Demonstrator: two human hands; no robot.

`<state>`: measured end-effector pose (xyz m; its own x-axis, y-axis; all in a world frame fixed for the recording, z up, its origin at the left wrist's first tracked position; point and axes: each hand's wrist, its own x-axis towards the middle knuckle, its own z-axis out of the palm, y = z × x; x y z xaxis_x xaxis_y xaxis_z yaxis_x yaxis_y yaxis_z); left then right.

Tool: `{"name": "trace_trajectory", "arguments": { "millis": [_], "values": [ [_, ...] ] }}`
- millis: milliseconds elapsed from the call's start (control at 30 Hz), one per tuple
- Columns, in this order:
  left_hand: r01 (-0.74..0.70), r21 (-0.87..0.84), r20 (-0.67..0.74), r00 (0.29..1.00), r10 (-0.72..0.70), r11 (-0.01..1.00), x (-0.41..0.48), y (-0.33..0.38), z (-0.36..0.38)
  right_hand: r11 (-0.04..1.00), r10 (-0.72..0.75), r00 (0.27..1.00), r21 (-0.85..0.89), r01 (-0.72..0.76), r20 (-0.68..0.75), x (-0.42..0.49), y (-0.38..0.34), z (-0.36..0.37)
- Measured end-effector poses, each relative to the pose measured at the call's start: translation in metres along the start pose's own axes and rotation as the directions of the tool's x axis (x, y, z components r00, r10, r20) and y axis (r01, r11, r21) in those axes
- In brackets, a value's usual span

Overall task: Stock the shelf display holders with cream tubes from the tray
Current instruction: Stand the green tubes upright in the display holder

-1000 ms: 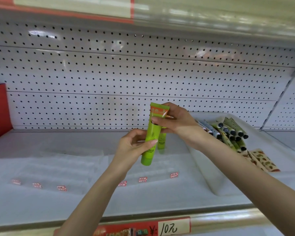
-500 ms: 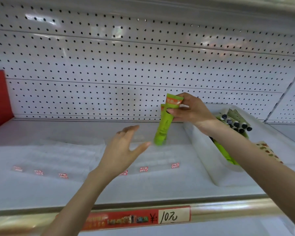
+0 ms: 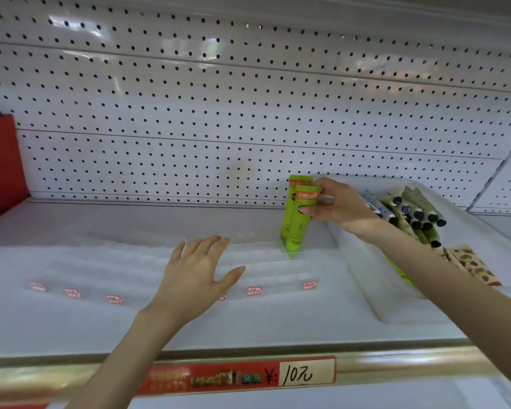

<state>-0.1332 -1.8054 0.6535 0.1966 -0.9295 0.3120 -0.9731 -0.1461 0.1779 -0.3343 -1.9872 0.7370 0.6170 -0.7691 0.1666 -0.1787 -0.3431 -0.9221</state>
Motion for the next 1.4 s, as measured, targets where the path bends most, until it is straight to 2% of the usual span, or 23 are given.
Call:
{"name": "trace_trajectory", "arguments": {
  "millis": [367, 633, 733, 833, 967, 1067, 1267, 1400],
  "values": [
    [0.011, -0.049, -0.011, 1.000, -0.012, 0.999, -0.001, 0.002, -0.008, 0.997, -0.044, 0.999, -0.063, 0.042, -0.024, 0.002, 0.002, 0.000],
    [-0.004, -0.043, -0.031, 1.000, 0.003, 0.999, 0.000, 0.000, -0.025, 0.994, -0.046, 0.986, -0.106, 0.029, -0.161, -0.015, -0.015, -0.017],
    [-0.030, -0.044, -0.021, 0.999, 0.029, 0.999, 0.003, 0.003, -0.037, 0.979, -0.038, 0.975, -0.205, -0.007, -0.218, -0.032, -0.018, -0.024],
    [-0.054, -0.051, 0.006, 0.998, 0.055, 0.997, 0.009, 0.009, -0.048, 0.907, -0.036, 0.981, -0.419, -0.047, -0.190, -0.054, -0.015, -0.031],
    [-0.121, -0.009, 0.071, 0.990, 0.121, 0.993, 0.014, 0.020, -0.052, 0.719, -0.017, 0.996, -0.694, -0.052, -0.092, -0.091, -0.017, -0.039],
    [-0.165, -0.012, 0.071, 0.984, 0.165, 0.986, 0.016, 0.033, -0.051, 0.664, 0.043, 0.994, -0.741, -0.101, -0.097, -0.115, -0.020, -0.043],
    [-0.217, 0.040, 0.056, 0.975, 0.215, 0.975, 0.025, 0.061, -0.057, 0.502, 0.075, 0.970, -0.832, -0.236, -0.230, -0.136, -0.021, -0.070],
    [-0.234, 0.036, 0.024, 0.972, 0.233, 0.972, 0.034, 0.087, -0.057, 0.439, 0.075, 0.973, -0.869, -0.227, -0.216, -0.140, -0.010, -0.097]
  ]
}}
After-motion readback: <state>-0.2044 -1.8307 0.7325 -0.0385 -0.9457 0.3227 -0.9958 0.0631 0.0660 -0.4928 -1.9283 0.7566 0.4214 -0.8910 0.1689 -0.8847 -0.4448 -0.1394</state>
